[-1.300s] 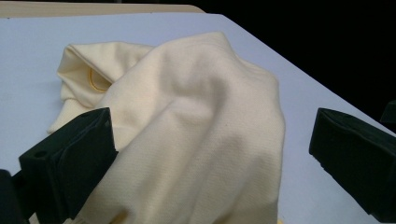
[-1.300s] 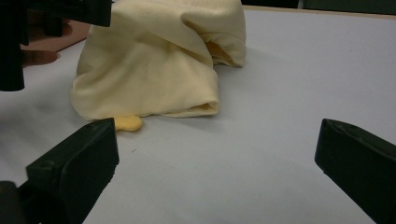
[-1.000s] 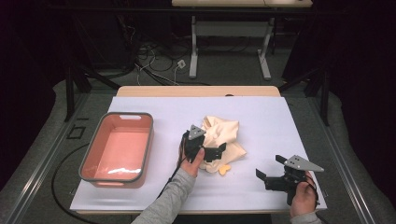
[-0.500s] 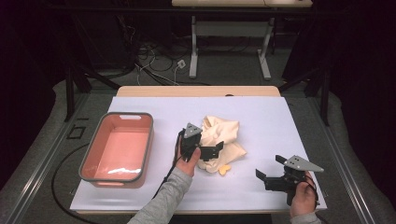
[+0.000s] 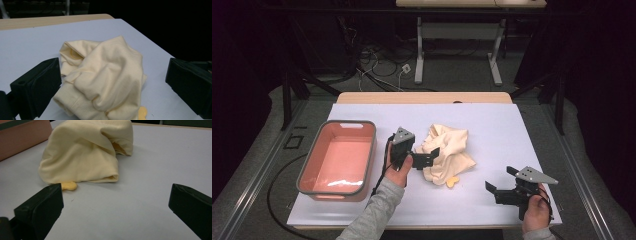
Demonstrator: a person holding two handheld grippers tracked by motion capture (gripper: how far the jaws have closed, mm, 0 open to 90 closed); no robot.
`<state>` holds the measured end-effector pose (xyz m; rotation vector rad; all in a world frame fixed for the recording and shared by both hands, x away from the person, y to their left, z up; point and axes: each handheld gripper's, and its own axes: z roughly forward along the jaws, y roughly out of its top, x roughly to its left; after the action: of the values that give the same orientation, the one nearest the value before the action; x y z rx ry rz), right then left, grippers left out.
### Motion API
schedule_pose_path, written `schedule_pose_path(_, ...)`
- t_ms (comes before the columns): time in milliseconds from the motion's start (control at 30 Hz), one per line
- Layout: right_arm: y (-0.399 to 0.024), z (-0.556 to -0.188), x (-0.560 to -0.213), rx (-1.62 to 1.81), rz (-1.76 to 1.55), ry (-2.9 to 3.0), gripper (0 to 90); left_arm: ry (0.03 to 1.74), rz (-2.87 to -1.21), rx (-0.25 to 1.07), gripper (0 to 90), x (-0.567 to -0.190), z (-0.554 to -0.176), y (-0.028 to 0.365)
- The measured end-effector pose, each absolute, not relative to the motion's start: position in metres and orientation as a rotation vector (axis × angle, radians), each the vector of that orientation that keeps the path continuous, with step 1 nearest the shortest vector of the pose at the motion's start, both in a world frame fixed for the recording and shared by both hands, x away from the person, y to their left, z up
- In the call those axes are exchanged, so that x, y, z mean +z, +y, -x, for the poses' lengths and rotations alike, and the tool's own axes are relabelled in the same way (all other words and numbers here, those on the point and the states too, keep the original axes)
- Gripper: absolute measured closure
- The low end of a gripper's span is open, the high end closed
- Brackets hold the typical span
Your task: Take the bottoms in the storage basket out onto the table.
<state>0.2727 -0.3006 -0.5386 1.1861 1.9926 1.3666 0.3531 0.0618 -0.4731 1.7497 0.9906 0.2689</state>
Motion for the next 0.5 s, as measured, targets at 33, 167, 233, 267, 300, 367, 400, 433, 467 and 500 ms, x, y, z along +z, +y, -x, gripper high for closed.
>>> schedule_pose_path(33,-0.300,-0.272,-0.539,1.367,-1.196,1.995,0.0,0.998,-1.747,0.278,0.3,-0.470,-0.352,0.069)
schedule_pose_path(167,-0.300,-0.273,-0.539,1.371,-1.197,1.993,0.0,1.010,-1.743,0.293,0.3,-0.465,-0.351,0.080)
schedule_pose_path(233,-0.300,-0.273,-0.539,1.371,-1.196,1.993,0.0,1.013,-1.737,0.305,0.3,-0.463,-0.350,0.086)
schedule_pose_path(267,-0.300,-0.273,-0.539,1.371,-1.196,1.992,0.0,1.019,-1.731,0.309,0.3,-0.462,-0.349,0.090)
schedule_pose_path(300,-0.300,-0.272,-0.539,1.373,-1.199,1.993,0.0,1.020,-1.724,0.318,0.3,-0.460,-0.348,0.096)
schedule_pose_path(367,-0.300,-0.272,-0.539,1.369,-1.198,1.993,0.0,1.028,-1.719,0.320,0.3,-0.458,-0.347,0.102)
schedule_pose_path(400,-0.300,-0.272,-0.539,1.370,-1.198,1.993,0.0,1.028,-1.719,0.320,0.3,-0.458,-0.347,0.102)
schedule_pose_path(433,-0.300,-0.272,-0.539,1.370,-1.198,1.993,0.0,1.032,-1.715,0.323,0.3,-0.458,-0.347,0.105)
schedule_pose_path(467,-0.300,-0.272,-0.539,1.370,-1.198,1.993,0.0,1.035,-1.713,0.328,0.3,-0.457,-0.346,0.108)
schedule_pose_path(500,-0.300,-0.272,-0.539,1.370,-1.197,1.993,0.0,1.039,-1.713,0.328,0.3,-0.456,-0.345,0.112)
